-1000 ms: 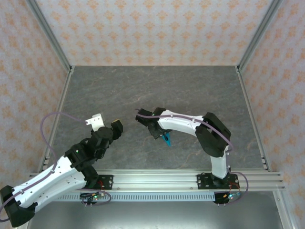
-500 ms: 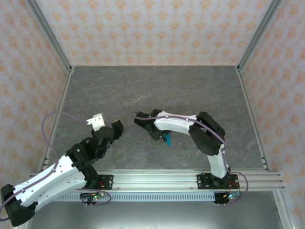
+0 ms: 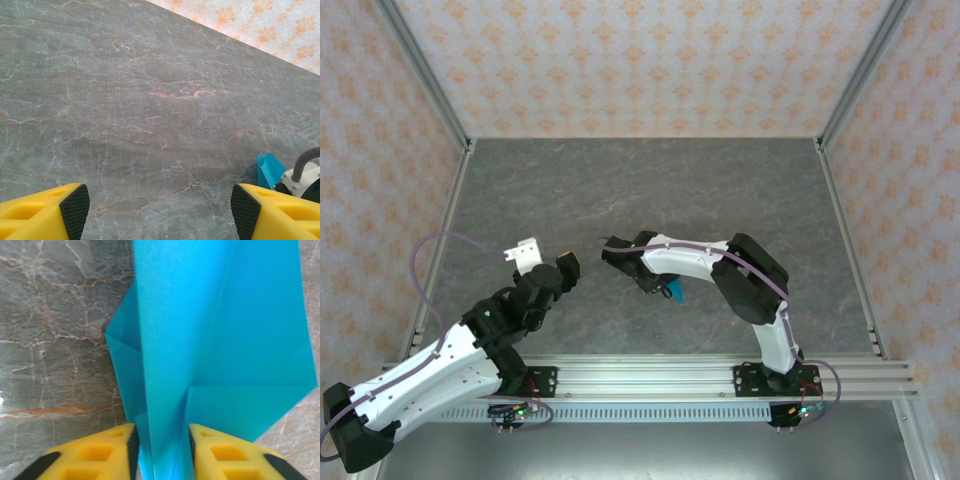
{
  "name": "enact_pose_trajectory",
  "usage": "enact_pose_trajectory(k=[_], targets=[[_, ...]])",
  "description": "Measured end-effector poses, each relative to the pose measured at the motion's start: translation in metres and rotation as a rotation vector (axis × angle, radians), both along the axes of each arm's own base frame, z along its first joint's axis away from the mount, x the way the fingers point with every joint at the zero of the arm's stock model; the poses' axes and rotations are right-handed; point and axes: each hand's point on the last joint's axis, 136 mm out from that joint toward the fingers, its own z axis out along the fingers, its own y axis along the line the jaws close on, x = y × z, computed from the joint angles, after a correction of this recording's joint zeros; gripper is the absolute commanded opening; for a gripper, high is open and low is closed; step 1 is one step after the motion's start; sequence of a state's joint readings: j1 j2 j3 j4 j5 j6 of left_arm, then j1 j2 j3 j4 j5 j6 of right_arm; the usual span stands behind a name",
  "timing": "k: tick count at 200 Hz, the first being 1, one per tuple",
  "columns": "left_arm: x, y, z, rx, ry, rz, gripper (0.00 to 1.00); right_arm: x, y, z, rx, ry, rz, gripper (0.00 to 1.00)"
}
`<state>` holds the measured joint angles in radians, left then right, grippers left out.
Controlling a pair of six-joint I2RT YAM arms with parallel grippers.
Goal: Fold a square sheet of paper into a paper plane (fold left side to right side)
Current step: Turn over the paper plane at the center of the table, then pick up the paper plane at the center of the table.
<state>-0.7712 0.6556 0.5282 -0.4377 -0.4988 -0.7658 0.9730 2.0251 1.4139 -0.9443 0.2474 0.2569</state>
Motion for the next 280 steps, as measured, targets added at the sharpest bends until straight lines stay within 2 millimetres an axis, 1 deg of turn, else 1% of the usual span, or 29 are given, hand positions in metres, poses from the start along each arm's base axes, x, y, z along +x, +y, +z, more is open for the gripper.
enact_pose_trajectory(k=[29, 56, 72, 92, 119, 137, 156, 195, 224, 245, 258, 280], targets=[[0.000, 0.000, -0.001, 0.002, 0.002, 0.000, 0.78, 0.002, -0.002, 0.001, -0.010, -0.012, -0.001, 0.08], [0.000, 0.000, 0.000, 0.001, 0.001, 0.000, 0.78, 0.005, -0.005, 0.003, -0.016, -0.021, -0.005, 0.02], [0.000, 0.000, 0.000, 0.001, 0.001, 0.000, 0.78, 0.007, -0.006, 0.006, -0.008, -0.026, -0.014, 0.00], [0.000, 0.000, 0.000, 0.001, 0.001, 0.000, 0.78, 0.012, -0.008, 0.019, 0.034, -0.041, -0.034, 0.00], [0.000, 0.000, 0.000, 0.001, 0.002, 0.000, 0.78, 0.019, -0.014, 0.043, 0.173, -0.038, -0.096, 0.00], [0.000, 0.000, 0.000, 0.001, 0.002, 0.000, 0.78, 0.026, -0.020, 0.051, 0.255, -0.020, -0.144, 0.00], [0.000, 0.000, -0.001, 0.002, 0.002, -0.001, 0.78, 0.032, -0.026, 0.045, 0.309, 0.010, -0.190, 0.01], [0.000, -0.001, -0.002, 0.006, 0.007, -0.001, 0.78, 0.031, -0.031, 0.027, 0.352, 0.067, -0.233, 0.03], [0.001, -0.001, -0.004, 0.011, 0.013, -0.001, 0.78, 0.035, -0.031, 0.016, 0.351, 0.078, -0.253, 0.12], [0.001, -0.002, -0.005, 0.013, 0.018, -0.003, 0.78, 0.036, -0.031, 0.011, 0.343, 0.084, -0.258, 0.16], [0.001, -0.002, -0.006, 0.016, 0.021, -0.004, 0.78, 0.035, -0.032, 0.009, 0.337, 0.087, -0.261, 0.20], [0.001, -0.003, -0.007, 0.018, 0.027, -0.007, 0.78, 0.036, -0.033, 0.006, 0.326, 0.084, -0.264, 0.21]])
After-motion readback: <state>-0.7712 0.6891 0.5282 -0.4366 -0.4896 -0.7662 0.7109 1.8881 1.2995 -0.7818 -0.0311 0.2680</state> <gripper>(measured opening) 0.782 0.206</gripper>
